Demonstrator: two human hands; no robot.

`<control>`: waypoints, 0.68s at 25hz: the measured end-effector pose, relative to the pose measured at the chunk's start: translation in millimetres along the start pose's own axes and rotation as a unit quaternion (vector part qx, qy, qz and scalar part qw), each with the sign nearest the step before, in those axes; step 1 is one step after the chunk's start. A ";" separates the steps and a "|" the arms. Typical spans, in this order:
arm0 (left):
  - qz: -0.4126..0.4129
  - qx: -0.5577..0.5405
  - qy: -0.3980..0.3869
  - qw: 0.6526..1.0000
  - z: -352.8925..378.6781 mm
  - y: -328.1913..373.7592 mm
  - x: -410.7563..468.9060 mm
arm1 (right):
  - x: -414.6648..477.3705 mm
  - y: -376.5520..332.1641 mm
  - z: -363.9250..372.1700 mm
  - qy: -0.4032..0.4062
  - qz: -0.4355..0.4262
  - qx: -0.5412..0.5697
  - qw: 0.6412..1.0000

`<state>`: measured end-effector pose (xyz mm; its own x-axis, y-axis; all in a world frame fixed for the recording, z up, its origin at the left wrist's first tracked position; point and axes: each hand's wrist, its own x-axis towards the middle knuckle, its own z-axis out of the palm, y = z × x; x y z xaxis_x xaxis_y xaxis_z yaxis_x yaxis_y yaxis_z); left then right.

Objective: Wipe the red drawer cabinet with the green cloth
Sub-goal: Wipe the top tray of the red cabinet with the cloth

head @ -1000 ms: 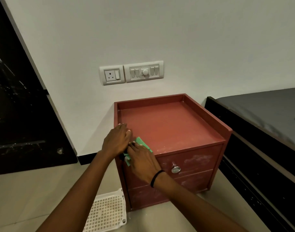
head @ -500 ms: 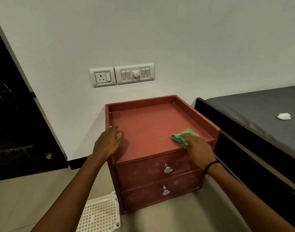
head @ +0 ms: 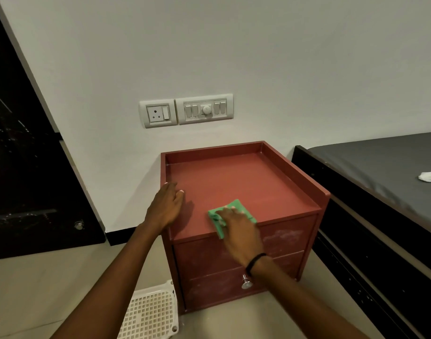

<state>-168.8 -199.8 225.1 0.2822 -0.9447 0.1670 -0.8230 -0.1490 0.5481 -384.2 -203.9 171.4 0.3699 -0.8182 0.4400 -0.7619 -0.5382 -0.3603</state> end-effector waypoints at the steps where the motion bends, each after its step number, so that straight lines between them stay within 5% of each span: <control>1: 0.003 0.002 -0.004 1.000 -0.4 0.6 0.3 | -1.6 -24.4 5.4 -0.013 -0.043 0.014 0.999; 9: 0.009 0.046 -0.042 0.998 -1.1 4.4 14.9 | 10.6 -49.8 29.4 -0.071 -0.188 -0.016 0.979; 12: 0.004 0.074 -0.054 0.996 -4.7 2.9 28.4 | 34.7 -9.4 16.7 -0.097 -0.126 -0.017 0.987; 17: 0.006 0.133 -0.075 0.988 -3.5 -1.0 61.4 | 81.5 104.4 -18.3 -0.030 0.025 -0.082 0.996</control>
<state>-148.9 -256.6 237.7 0.2121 -0.9765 0.0384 -0.9322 -0.1903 0.3078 -443.3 -323.0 184.7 0.3563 -0.8569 0.3725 -0.8552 -0.4596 -0.2394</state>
